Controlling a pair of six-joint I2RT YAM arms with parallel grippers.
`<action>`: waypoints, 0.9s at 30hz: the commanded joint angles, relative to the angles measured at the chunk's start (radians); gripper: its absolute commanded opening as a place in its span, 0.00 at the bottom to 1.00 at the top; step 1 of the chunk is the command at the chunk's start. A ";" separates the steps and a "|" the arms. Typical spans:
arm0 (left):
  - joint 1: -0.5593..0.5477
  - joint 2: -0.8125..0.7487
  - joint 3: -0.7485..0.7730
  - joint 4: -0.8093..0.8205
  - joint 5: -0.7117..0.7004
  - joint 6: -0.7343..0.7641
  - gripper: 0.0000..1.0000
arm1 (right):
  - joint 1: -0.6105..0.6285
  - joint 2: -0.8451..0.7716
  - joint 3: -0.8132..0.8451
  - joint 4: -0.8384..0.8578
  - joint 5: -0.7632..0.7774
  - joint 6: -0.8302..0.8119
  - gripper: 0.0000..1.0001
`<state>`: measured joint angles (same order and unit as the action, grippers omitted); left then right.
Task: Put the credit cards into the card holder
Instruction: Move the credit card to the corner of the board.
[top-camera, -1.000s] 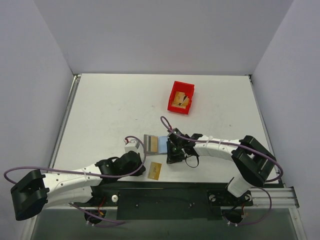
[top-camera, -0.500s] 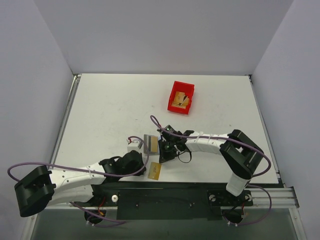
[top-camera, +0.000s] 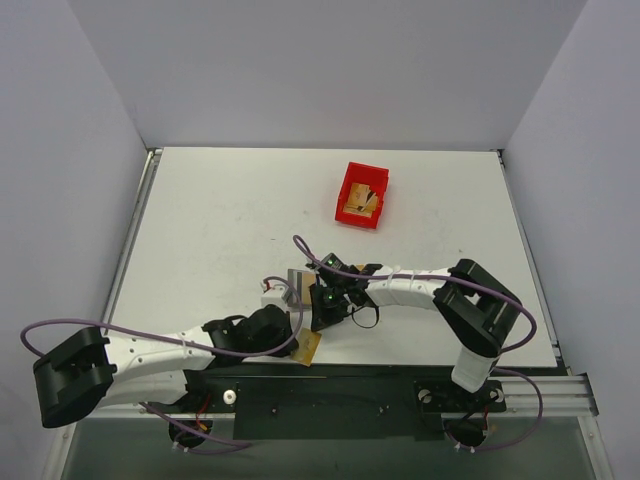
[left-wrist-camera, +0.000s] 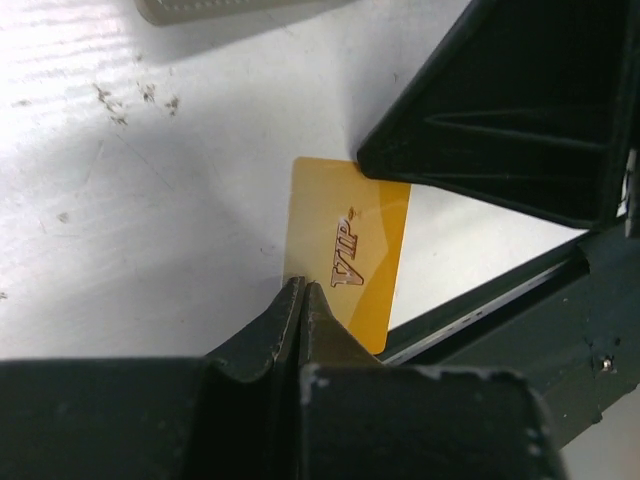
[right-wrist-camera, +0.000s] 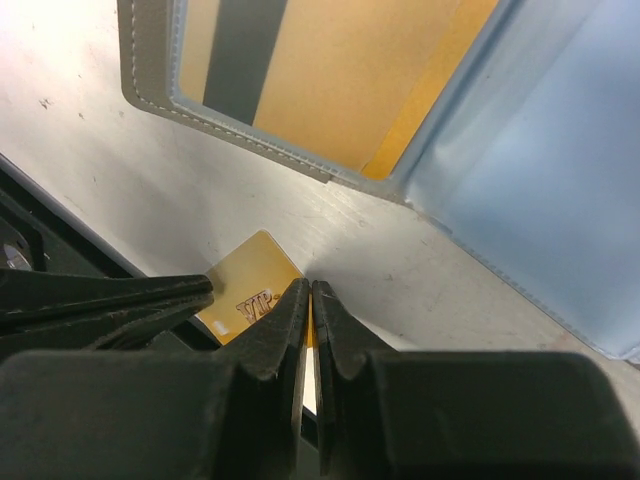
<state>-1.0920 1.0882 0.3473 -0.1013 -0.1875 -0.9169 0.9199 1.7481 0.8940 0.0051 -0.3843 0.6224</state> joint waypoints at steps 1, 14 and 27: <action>-0.026 -0.028 -0.016 0.023 0.014 -0.034 0.00 | 0.014 0.047 -0.032 -0.031 0.015 -0.007 0.03; -0.065 -0.097 -0.047 0.011 0.019 -0.085 0.00 | 0.014 0.071 -0.021 -0.017 -0.013 -0.013 0.03; -0.072 -0.194 -0.014 -0.060 -0.017 -0.062 0.00 | 0.014 0.116 0.000 0.027 -0.073 -0.007 0.04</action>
<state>-1.1580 0.9230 0.2981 -0.1265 -0.1799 -0.9871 0.9203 1.8004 0.9001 0.0898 -0.4999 0.6350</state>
